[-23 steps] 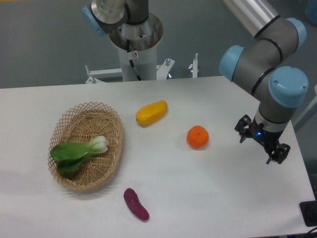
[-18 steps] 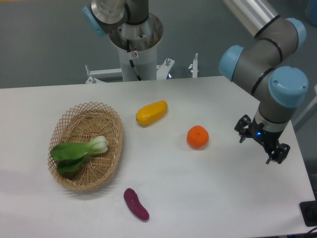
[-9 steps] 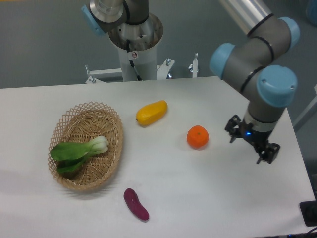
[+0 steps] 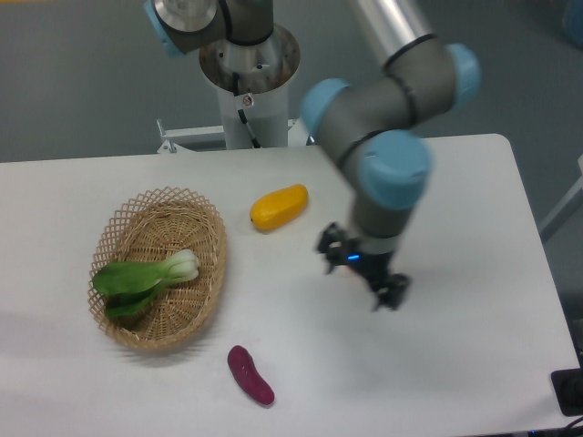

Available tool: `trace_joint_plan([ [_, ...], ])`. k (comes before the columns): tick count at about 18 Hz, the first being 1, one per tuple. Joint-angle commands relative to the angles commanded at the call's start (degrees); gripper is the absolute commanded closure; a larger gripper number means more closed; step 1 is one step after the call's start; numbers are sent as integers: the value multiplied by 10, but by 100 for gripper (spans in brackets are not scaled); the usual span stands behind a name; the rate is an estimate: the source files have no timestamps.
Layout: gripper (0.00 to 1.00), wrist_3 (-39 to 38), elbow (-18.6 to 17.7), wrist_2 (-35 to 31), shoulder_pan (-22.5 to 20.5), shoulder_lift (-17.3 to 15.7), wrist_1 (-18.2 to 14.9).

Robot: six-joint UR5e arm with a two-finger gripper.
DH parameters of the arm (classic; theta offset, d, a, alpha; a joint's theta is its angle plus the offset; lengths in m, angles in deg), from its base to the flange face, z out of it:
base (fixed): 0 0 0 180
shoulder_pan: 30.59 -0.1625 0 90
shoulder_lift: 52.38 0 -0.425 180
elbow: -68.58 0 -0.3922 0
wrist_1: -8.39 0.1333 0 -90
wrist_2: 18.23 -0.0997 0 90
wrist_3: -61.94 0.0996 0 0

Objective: Pick up the green vegetable from the basket
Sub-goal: 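Move the gripper over the wicker basket toward the green bok choy, then lower the gripper onto the bok choy and close it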

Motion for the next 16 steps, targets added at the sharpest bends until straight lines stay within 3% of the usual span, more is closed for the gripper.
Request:
trace_joint_plan([
  [6,0,-51,-46,4,91,-5,3],
  [12,0,-80,-121,3,150,-4,103],
  [16,0,-87,-131,4,163,3,107],
])
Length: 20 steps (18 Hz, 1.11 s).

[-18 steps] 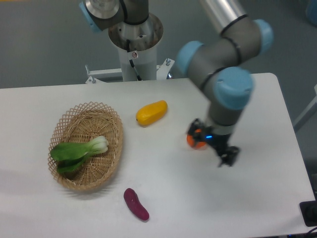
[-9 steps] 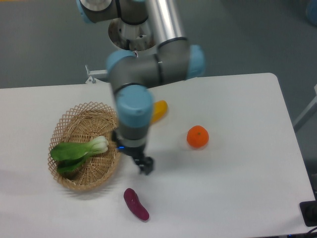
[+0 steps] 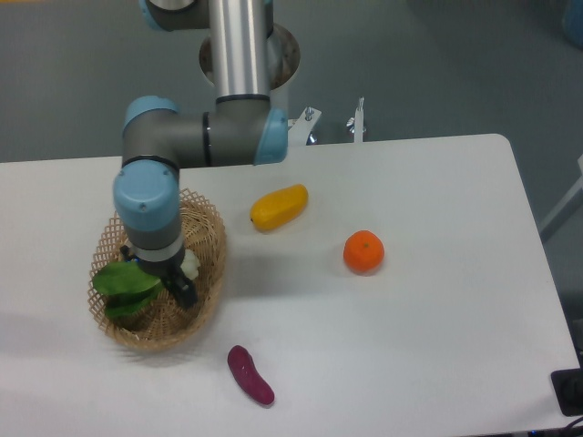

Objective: Pick up the green vegetable from the basket
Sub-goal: 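Lower the gripper onto the bok choy and close it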

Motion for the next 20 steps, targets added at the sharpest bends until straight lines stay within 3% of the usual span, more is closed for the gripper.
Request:
trace_joint_plan([
  [7,0,-21,-4,0,11,20,3],
  [8,6,-22,-4,0,12,24,3],
  [9,19,-24,-3,0,12,25,3],
  [10,41,-32,2,0,12,31,3],
  [12,68,-41,7,0,12,26,3],
  [14,85,-43,21,12,11,6,-3],
  [15,89,-43,22,24,7,-3,-4],
  [20,90,-40,24,40,-29,-37,-37],
])
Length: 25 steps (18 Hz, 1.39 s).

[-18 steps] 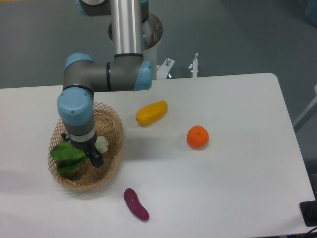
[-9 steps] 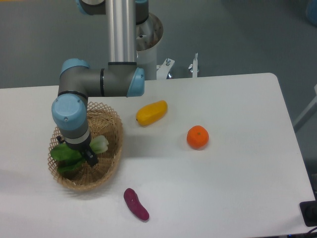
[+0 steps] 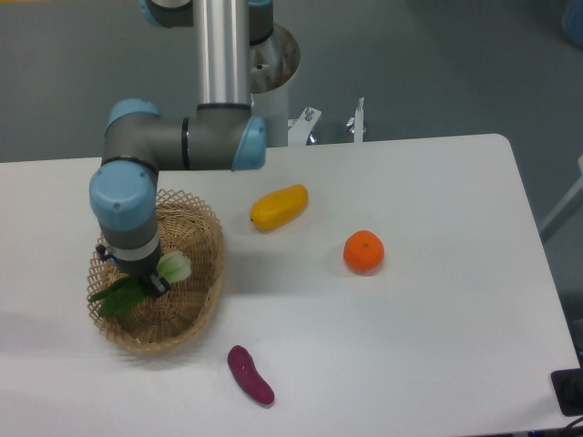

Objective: Pick up the green vegetable from the basket
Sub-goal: 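Lower the gripper onto the bok choy and close it, then lift the bok choy out of the basket and carry it past the orange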

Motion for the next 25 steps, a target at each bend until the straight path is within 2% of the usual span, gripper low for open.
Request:
trace_joint_plan([
  [5,90,18,18,18,-78,-35,-54],
  [7,90,18,40,17,-112,-36,-69],
  [10,90,34,78,14,-163,-34,-72],
  [12,90,34,101,5,-186,-20,-74],
  [15,90,45,125,-46,-227,4,-72],
  [20,89,141,188,-54,-291,62,-72],
  [23,89,191,204,-54,-325,74,-74],
  [25,89,196,207,-58,-337,83,-74],
])
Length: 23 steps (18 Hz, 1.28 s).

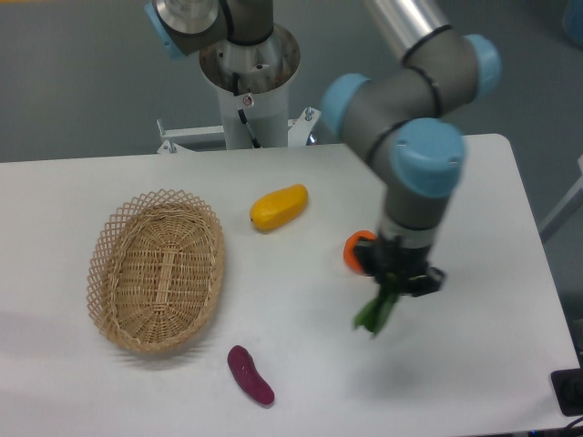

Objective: Pick up the green vegetable from the basket
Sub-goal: 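Lift the bok choy out of the basket and carry it past the orange, then hold the bok choy raised in the closed gripper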

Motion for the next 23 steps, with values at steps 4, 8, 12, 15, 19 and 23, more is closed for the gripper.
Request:
trace_joint_plan([
  [4,89,46,19,-9,-18,15,-16],
  [8,89,104,32,-7,-43,23,-32],
  [12,89,152,52,-12,-43,32,-62],
  [15,89,159,52,-23,-42,33,-63],
  [19,88,163,52,-30,-39,33,-62],
  [23,88,163,52,-31,-39,34,-60],
])
